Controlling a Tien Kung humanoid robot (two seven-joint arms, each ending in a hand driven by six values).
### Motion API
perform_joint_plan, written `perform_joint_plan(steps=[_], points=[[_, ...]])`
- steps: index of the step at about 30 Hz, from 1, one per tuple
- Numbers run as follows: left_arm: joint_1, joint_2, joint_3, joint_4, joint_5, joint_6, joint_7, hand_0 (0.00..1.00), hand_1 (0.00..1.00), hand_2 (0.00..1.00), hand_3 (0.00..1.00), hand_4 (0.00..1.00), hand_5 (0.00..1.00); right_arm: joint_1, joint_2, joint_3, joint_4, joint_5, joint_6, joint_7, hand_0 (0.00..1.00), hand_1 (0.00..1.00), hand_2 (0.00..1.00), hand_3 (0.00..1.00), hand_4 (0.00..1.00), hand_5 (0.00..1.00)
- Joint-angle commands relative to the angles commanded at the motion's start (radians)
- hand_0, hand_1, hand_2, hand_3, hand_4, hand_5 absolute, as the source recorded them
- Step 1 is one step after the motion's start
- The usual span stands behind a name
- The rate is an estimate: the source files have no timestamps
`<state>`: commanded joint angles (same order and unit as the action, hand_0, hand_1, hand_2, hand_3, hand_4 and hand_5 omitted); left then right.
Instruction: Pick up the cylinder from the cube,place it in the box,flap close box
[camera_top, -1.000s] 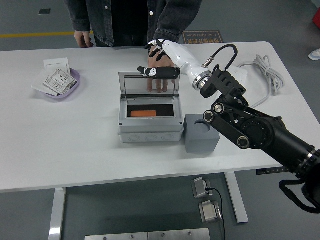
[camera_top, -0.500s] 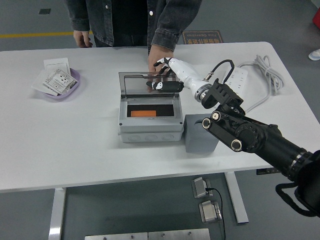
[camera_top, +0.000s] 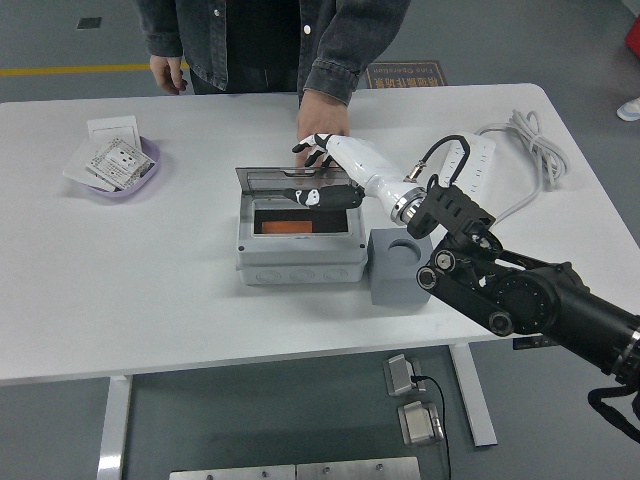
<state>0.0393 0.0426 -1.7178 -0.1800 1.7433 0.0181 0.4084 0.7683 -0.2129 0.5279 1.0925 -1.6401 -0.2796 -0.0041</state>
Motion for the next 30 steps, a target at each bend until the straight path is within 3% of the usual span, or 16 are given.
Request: perform_joint_plan(steps=[11, 18, 23, 30], points=[[0.002, -0.003, -0.004, 0.000, 0.003, 0.000, 0.000, 0.636, 0.679, 0.647, 0.637, 0.729, 0.484, -0.048, -0.050, -0.048, 0.093, -0.001, -0.002, -0.013, 0.658, 0.524, 0.630, 0.755, 0.846, 0.557], [0.001, -0.004, -0.007, 0.000, 0.007, 0.000, -0.001, 0.636, 0.679, 0.649, 0.636, 0.729, 0.484, -0.069, -0.059, -0.025, 0.101, -0.005, 0.003, -0.014, 0.646, 0.522, 0.633, 0.755, 0.845, 0.556], [0.003, -0.005, -0.013, 0.000, 0.013, 0.000, 0.001, 0.636, 0.679, 0.648, 0.636, 0.729, 0.483, -0.117, -0.079, 0.066, 0.140, -0.045, 0.025, -0.027, 0.641, 0.523, 0.634, 0.756, 0.842, 0.554], [0.014, -0.003, -0.026, 0.000, 0.022, 0.001, 0.004, 0.636, 0.679, 0.647, 0.635, 0.727, 0.480, -0.266, -0.120, 0.270, 0.274, -0.127, 0.056, -0.043, 0.622, 0.502, 0.631, 0.753, 0.842, 0.548]])
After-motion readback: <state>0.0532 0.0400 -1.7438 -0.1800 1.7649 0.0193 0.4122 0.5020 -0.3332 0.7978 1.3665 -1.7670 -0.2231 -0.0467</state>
